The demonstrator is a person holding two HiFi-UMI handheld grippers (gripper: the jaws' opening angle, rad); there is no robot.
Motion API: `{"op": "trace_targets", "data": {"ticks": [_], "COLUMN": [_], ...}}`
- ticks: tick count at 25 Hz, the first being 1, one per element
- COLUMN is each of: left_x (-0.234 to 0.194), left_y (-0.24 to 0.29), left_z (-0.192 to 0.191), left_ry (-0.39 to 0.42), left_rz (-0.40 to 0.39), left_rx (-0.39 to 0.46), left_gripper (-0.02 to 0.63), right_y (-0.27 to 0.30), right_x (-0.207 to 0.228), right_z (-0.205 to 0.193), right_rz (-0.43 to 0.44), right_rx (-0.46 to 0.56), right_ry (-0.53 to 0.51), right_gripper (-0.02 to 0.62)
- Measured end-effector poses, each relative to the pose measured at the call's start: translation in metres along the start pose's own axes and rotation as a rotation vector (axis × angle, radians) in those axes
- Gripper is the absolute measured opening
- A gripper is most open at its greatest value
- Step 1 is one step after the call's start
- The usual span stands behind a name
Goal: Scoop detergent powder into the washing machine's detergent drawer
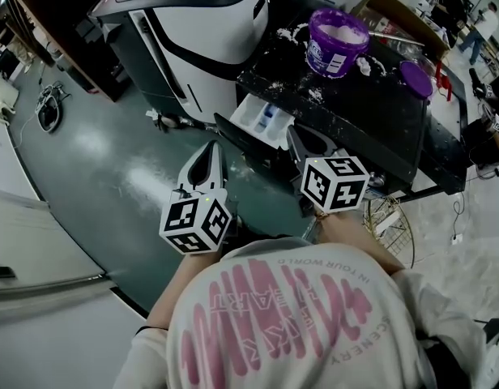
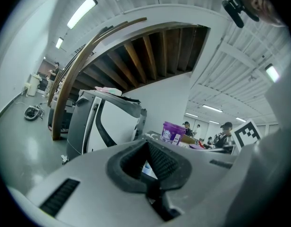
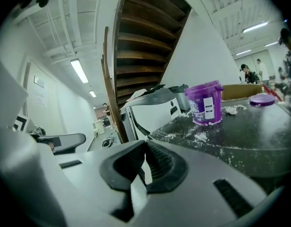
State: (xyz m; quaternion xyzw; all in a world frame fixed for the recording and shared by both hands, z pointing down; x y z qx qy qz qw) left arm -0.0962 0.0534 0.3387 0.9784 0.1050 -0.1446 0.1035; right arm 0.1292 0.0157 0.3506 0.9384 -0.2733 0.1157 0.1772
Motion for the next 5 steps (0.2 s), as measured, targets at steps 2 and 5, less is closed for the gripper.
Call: {"op": "trace_targets", "data": {"ticks": [2,5], "left_x": [-0.0016,-0.0049], "left_y": [-0.0025,-0.0066], "left_z": [-0.0002,-0.0006], "left_ry": [0.0,0.0], "left_rz": [0.003,0.005], "left_rx": [0.002,0.007], "left_gripper": [0.002,0.002], "right_y": [-0.0007,-0.0008], "right_x": [-0.0018,-0.0056], "right_z": [-0.0013,-0.004], "right_rz": [0.001,0.005], "right_rx": [-0.001,-0.001], "right_ry": [0.0,0.0], "right_gripper": [0.005,0.005]}}
Point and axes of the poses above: the fingertips, and each gripper's own axes: y forward along the fingers, x to its right, z out of its top, the point moved 8 cm from there along -y, backward along the fingers, and after that the axes turned 8 degrees about z, right-handed, at the moved point
